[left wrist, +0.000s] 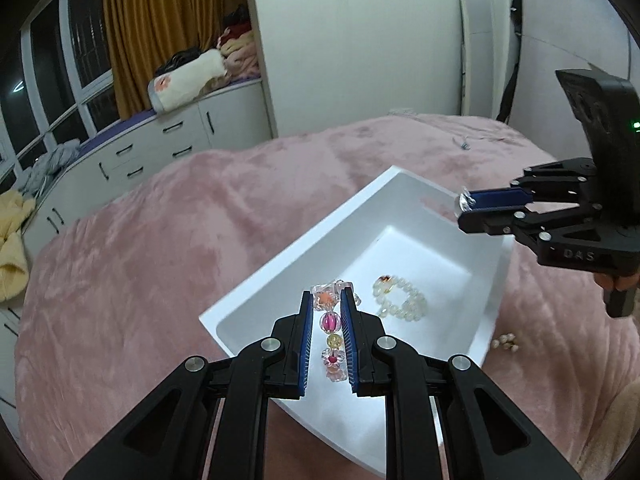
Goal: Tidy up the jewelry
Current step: 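Carry the heart pendant and colorful bead bracelet over the box with both grippers, then open both grippers to drop the pendant and bracelet into the box, then grasp the pearl earring chain at both ends with the left and right grippers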
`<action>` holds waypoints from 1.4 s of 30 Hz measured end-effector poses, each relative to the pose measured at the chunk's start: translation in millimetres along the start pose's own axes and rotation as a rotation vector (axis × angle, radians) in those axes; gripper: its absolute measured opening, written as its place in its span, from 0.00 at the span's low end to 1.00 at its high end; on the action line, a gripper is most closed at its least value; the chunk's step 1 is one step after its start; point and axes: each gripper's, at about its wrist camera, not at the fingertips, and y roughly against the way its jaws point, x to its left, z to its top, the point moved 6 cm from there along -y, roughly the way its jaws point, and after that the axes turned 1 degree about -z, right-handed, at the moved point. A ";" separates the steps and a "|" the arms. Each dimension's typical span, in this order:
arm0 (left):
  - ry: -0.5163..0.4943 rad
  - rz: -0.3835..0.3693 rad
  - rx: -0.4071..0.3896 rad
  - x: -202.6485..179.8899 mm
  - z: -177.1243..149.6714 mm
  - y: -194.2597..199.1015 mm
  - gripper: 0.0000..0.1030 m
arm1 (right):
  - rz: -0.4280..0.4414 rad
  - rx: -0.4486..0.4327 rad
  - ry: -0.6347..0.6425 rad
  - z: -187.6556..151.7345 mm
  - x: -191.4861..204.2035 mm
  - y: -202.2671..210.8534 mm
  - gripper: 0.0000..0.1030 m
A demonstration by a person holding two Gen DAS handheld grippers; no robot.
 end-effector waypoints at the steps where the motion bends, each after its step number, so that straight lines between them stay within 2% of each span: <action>1: 0.007 -0.002 0.010 0.1 -2.9 -4.3 0.18 | 0.002 0.010 0.001 -3.6 1.5 -2.9 0.20; 10: 0.013 -0.006 0.023 -2.6 -13.0 -17.0 0.19 | -0.007 0.051 0.002 -19.0 15.1 -23.4 0.21; 11: 0.014 -0.005 0.023 -2.9 -13.5 -17.2 0.21 | -0.005 0.047 -0.003 -18.1 15.6 -22.9 0.26; 12: 0.016 -0.003 0.020 -3.1 -14.0 -16.5 0.26 | -0.006 0.044 -0.007 -16.4 14.7 -22.7 0.32; 13: 0.018 0.000 0.015 -3.3 -14.3 -15.5 0.28 | -0.018 0.034 -0.010 -14.7 14.4 -21.1 0.45; 14: 0.019 0.001 0.012 -3.9 -14.4 -14.0 0.33 | -0.025 0.024 -0.011 -12.7 13.8 -19.8 0.52; 16: 0.021 0.014 -0.002 -4.1 -14.2 -11.8 0.43 | -0.030 -0.004 -0.023 -8.6 12.1 -13.3 0.52; 21: 0.012 0.055 -0.086 -8.0 -7.1 6.5 0.79 | -0.060 -0.098 -0.023 -0.1 5.6 13.1 0.62; 24: -0.004 0.053 -0.142 -15.8 0.8 21.7 0.86 | -0.083 -0.175 0.015 1.3 2.6 40.4 0.69; 32: -0.088 -0.022 -0.301 -60.0 14.9 68.0 0.91 | -0.135 -0.253 0.069 -27.5 -17.9 95.5 0.74; 37: -0.177 -0.130 -0.385 -105.5 7.8 92.3 0.91 | -0.142 -0.228 0.073 -67.1 -27.6 103.4 0.74; 42: -0.280 -0.205 -0.385 -147.4 -12.7 90.3 0.91 | -0.132 -0.166 0.084 -110.4 -24.0 91.0 0.70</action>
